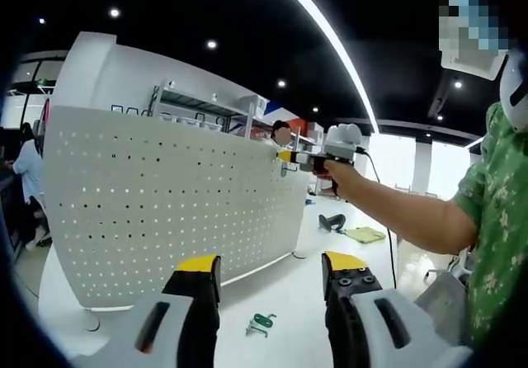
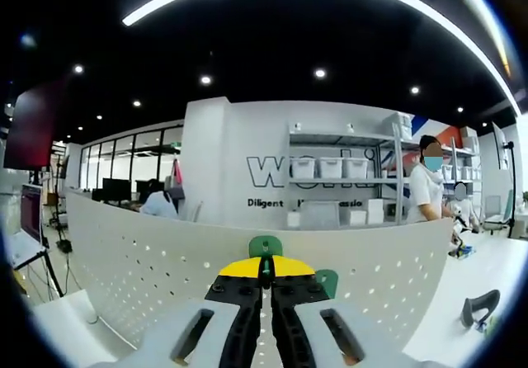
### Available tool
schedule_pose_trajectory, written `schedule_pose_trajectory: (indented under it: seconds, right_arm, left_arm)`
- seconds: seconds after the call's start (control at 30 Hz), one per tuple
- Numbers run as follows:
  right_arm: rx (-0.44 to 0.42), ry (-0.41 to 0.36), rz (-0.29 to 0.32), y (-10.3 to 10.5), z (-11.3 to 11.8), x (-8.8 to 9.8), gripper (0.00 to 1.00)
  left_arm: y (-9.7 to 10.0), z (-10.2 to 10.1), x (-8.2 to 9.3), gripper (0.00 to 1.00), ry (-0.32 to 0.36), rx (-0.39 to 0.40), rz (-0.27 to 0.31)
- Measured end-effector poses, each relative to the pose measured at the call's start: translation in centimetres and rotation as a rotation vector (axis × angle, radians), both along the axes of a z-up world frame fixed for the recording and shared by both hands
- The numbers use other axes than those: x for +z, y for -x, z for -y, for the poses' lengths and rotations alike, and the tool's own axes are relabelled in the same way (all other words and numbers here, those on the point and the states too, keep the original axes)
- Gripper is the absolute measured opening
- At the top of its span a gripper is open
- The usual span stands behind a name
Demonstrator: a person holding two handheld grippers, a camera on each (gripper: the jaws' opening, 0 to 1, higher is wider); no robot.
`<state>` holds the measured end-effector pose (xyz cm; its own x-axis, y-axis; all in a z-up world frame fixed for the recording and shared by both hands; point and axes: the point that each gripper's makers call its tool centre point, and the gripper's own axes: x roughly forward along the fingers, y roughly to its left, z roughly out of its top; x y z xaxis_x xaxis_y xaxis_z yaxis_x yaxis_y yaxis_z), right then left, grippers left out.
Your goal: Insert the hook assembly into the mounting plate slot until the hook locks in place.
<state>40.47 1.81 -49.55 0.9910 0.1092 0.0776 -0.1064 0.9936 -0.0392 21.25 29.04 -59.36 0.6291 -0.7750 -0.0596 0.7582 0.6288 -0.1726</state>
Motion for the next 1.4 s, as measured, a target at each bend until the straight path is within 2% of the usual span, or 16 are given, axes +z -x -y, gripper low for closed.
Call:
schedule_pose_trajectory:
  seconds: [0.5,1.4]
  right_arm:
    - [0.000,-0.003,-0.008,-0.3,-0.1,-0.4,0.01]
    - [0.000,-0.014,-0.050,-0.3,-0.3,-2.5,0.01]
  left_arm:
    - [-0.1,-0.3,0.1,0.49,0.011,0.005,-0.003]
    - [0.0,-0.5,-0.1,0.47,0.008,0.005,-0.010]
